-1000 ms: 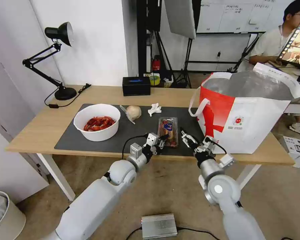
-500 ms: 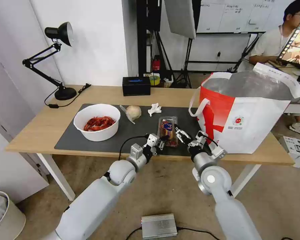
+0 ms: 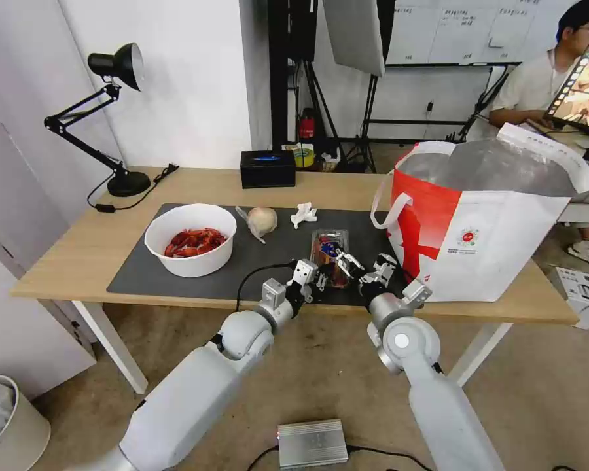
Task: Pick up the trash from the table and place it into the takeout bag.
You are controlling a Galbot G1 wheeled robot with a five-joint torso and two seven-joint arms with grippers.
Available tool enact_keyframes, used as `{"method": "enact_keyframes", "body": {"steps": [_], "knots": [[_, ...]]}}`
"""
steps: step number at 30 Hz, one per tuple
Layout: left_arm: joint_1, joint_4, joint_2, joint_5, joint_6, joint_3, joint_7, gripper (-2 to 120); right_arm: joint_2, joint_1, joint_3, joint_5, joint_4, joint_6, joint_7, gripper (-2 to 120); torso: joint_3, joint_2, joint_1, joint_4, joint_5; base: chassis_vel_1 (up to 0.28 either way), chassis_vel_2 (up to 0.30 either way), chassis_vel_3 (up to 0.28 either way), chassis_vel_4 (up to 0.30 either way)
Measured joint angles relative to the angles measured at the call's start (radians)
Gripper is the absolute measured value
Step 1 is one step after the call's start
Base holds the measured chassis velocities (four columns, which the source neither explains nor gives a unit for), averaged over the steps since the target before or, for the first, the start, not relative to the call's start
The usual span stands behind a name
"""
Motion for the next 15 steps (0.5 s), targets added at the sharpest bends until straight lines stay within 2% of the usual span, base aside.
{"method": "enact_keyframes", "body": {"steps": [15], "knots": [[0.002, -0.005, 0.006, -0.003, -0.001, -0.001, 0.000, 0, 0.010, 0.054, 0.007, 0.153, -0.020, -0.076, 0.085, 100, 0.000, 0.000, 0.000, -0.0001, -0.0001, 0.000, 0.000, 0.000, 0.000]]}}
